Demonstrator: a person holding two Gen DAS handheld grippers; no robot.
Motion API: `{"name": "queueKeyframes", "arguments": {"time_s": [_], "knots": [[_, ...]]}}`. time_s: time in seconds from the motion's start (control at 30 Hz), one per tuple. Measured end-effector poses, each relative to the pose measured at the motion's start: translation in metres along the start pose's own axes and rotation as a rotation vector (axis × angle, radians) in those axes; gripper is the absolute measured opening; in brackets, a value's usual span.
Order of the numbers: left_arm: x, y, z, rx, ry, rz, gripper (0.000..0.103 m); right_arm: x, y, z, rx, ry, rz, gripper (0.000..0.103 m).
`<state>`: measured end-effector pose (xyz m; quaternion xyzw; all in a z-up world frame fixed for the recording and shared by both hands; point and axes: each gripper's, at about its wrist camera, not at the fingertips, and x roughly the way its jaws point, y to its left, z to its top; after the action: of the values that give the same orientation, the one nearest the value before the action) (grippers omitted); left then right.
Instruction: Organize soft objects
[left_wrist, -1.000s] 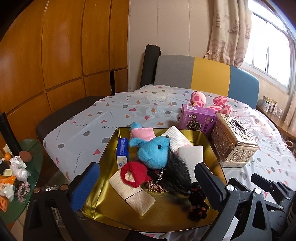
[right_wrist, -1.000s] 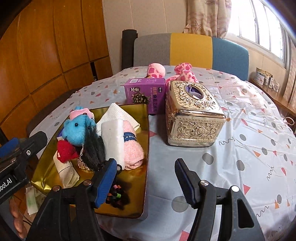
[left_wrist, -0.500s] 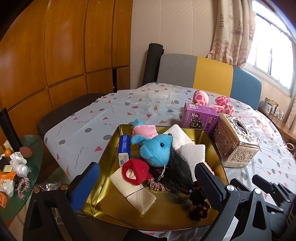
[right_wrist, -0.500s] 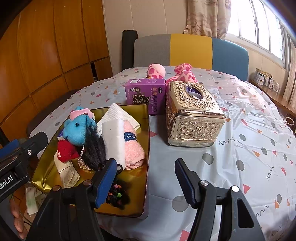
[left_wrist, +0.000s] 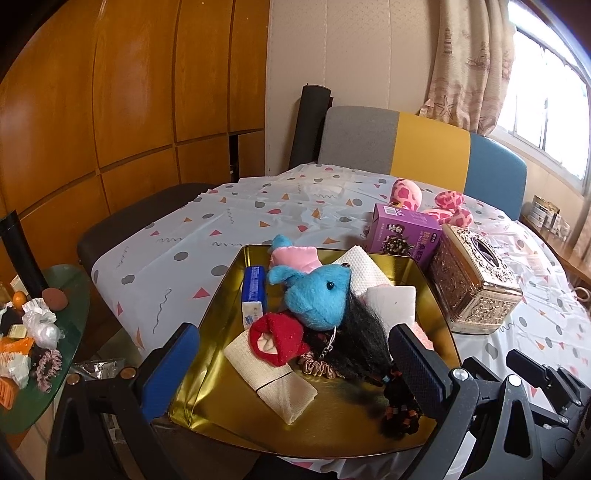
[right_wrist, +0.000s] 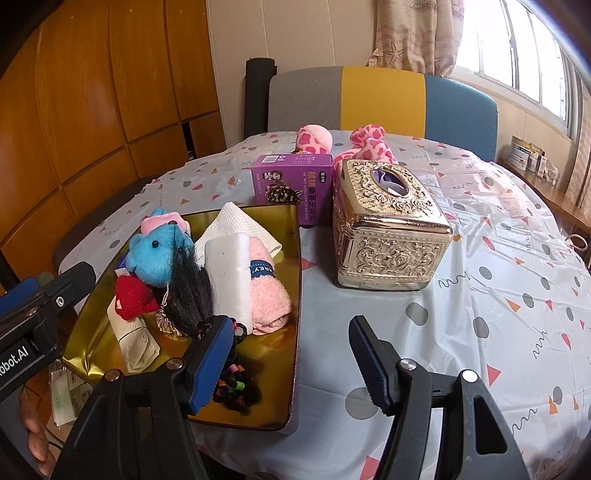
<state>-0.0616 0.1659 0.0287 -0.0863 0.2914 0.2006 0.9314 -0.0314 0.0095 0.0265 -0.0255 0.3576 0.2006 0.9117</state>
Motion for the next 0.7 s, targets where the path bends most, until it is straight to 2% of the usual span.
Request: {"name": "queueKeyframes", "arguments": {"time_s": [0.7], "knots": [[0.0020,-0.0040,-0.0020,0.012,0.014,0.003,0.103,0.0029,-0.0053,-0.0033,0.013,0.006,-0.004,0.066]]}}
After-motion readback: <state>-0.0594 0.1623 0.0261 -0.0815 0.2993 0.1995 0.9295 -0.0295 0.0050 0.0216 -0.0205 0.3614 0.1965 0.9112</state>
